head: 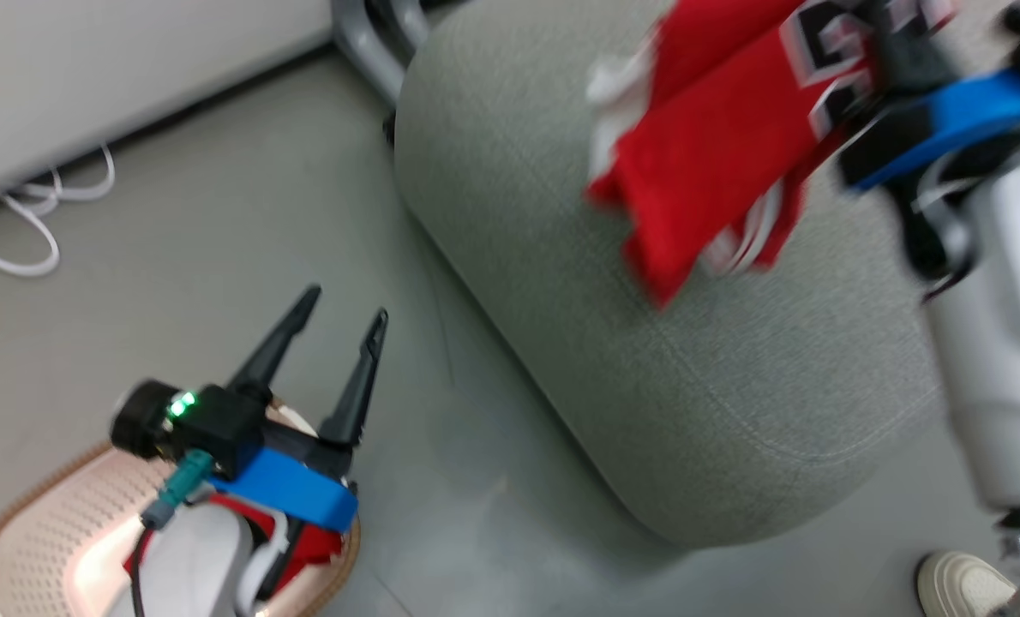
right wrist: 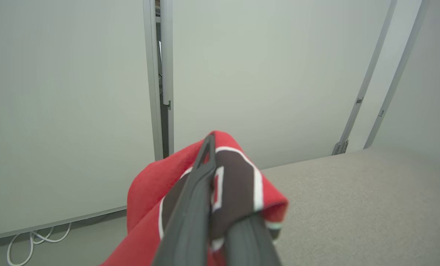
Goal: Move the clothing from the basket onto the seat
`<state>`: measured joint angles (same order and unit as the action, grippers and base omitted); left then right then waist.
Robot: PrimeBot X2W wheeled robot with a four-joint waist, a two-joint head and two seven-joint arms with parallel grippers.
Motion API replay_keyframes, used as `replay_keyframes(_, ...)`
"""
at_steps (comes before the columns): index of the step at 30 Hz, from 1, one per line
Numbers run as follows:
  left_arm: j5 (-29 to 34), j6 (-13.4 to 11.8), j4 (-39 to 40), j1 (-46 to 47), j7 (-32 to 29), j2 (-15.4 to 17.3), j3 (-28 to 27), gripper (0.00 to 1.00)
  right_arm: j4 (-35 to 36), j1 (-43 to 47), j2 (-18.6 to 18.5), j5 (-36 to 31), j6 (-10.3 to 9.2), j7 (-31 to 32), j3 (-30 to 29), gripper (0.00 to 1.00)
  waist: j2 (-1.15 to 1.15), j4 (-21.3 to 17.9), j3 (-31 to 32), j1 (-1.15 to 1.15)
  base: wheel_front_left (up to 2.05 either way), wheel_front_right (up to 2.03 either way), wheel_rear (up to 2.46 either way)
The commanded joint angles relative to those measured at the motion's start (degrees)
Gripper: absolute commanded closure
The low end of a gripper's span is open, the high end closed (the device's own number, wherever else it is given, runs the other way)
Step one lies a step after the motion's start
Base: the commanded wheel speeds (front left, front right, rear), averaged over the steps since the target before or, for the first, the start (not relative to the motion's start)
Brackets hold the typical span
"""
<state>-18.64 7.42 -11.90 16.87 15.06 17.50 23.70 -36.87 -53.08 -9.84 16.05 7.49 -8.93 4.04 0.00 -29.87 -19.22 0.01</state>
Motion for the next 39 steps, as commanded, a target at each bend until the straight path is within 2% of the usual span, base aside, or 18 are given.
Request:
replay_keyframes(1, 0.24, 0.07, 0.66, 2.21, 0.17, 1.1, 0.22, 0.0, 0.25, -2.32, -1.16, 0.18, 0.01, 0.48, -1.84, 1.0, 0.0, 2.04, -6.91, -0.01, 0.0, 0.0, 0.0)
replay_keyframes(7, 1.21, 0.07, 4.23, 8.03, -0.14, 5.03, 0.06, 0.0, -0.8, -9.62, -7.13, -0.18, 0.02, 0.4, -14.89, 1.0, 0.0, 4.09, -17.28, -0.01, 0.0, 0.0, 0.0)
replay_keyframes(13, 2.39, 0.07, 8.35, 12.52, -1.79, 7.81, 0.19, 0.0, -4.04, -9.81, -8.14, -0.63, 0.01, -2.84, -22.42, 1.0, 0.0, 5.46, -24.8, -0.01, 0.0, 0.0, 0.0)
replay_keyframes(21, 2.72, -0.85, 10.69, 14.17, -1.84, 8.43, -0.07, 0.0, -11.23, -7.04, -5.86, -1.07, 0.01, -5.65, -24.22, 1.0, 0.0, 6.71, -27.54, -0.01, 0.0, 0.0, 0.0)
replay_keyframes(28, 2.09, -1.07, 9.62, 13.2, -1.35, 7.9, 0.11, 0.0, -12.99, -6.7, -5.48, -1.9, 0.01, -6.24, -23.73, 1.0, 0.0, 7.29, -26.7, -0.01, 0.0, 0.0, 0.0)
replay_keyframes(29, 1.96, -1.07, 9.3, 13.13, -1.29, 7.65, 0.18, 0.0, -13.03, -6.53, -5.52, -2.03, 0.01, -6.28, -23.57, 0.83, 0.0, 7.42, -26.32, -0.01, 0.0, 0.0, 0.0)
replay_keyframes(30, 1.76, -1.05, 8.96, 13.08, -1.19, 7.4, 0.27, 0.0, -13.08, -6.3, -5.64, -2.11, 0.01, -6.28, -23.5, 0.55, 0.0, 7.6, -25.85, -0.01, 0.0, 0.0, 0.0)
replay_keyframes(31, 1.56, -1.03, 8.56, 13.07, -0.97, 7.02, 0.37, 0.0, -12.93, -5.99, -5.88, -2.44, 0.01, -6.3, -23.42, 0.37, 0.0, 7.84, -25.31, -0.01, 0.0, 0.0, 0.0)
replay_keyframes(32, 1.45, -0.97, 7.94, 13.06, -0.75, 6.48, 0.62, 0.0, -12.96, -5.46, -6.04, -2.7, 0.01, -6.32, -23.31, 0.37, 0.0, 8.27, -24.45, -0.01, 0.0, 0.0, 0.0)
replay_keyframes(33, 1.37, -0.96, 7.33, 13.12, -0.61, 6.01, 0.67, 0.0, -12.74, -5.07, -6.08, -3.04, 0.01, -6.33, -22.85, 0.0, 0.0, 8.64, -23.59, -0.01, 0.0, 0.0, 0.0)
replay_keyframes(39, -0.26, -0.7, 2.26, 11.4, 0.17, 1.35, 0.46, 0.0, -10.34, 0.82, -6.69, -5.25, 0.01, -6.33, -19.32, 0.0, 0.0, 11.42, -15.1, -0.01, 0.0, 0.0, 0.0)
